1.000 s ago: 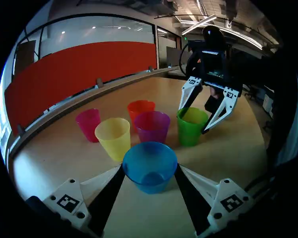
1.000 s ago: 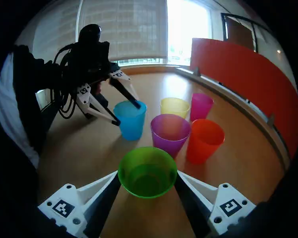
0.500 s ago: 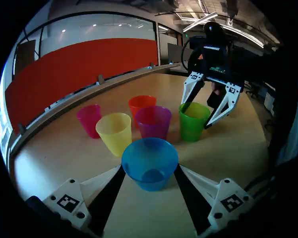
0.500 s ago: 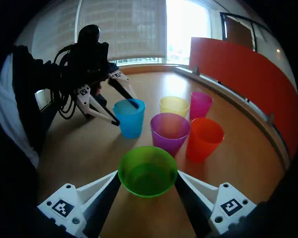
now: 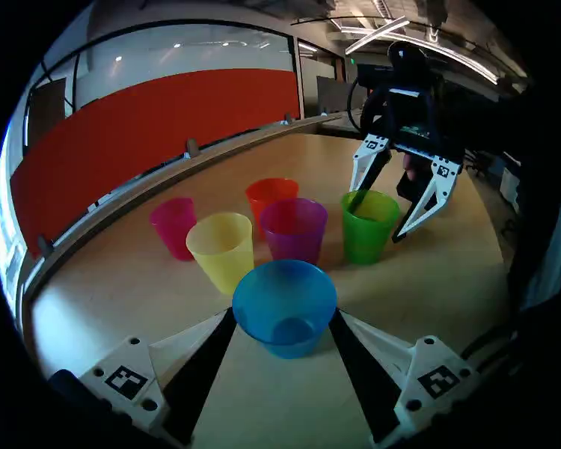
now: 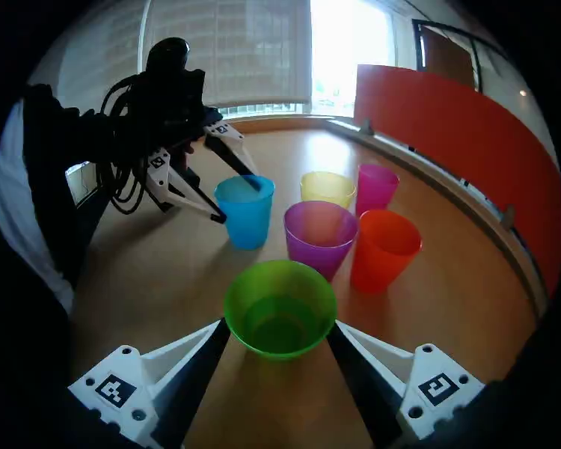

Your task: Pour water

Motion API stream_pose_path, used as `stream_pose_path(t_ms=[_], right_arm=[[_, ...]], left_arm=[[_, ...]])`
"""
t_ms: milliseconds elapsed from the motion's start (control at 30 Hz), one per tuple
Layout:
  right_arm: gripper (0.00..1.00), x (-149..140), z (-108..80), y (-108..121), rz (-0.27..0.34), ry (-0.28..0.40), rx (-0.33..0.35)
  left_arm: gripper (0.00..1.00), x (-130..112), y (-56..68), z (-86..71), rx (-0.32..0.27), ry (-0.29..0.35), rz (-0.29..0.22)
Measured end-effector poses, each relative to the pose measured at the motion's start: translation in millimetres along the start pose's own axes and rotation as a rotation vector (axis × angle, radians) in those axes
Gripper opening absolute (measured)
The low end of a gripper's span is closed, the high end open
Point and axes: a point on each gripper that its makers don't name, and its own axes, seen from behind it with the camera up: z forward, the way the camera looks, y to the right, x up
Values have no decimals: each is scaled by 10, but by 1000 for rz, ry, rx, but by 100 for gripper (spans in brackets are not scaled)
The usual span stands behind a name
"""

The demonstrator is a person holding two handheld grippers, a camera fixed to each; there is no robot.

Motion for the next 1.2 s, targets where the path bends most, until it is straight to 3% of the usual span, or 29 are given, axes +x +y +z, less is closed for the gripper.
stream_pose_path(t_ms=[667, 933, 1200], right_arm=[[98, -189, -355, -34, 32, -3, -83], [98, -259, -510, -30, 78, -2, -145], [98, -276, -682, 54, 147, 10, -250]], left_arm=[[91, -159, -39, -282, 50, -71, 42], [91, -257, -144, -442, 115, -91, 5], [91, -264, -303, -636, 223, -75, -43]])
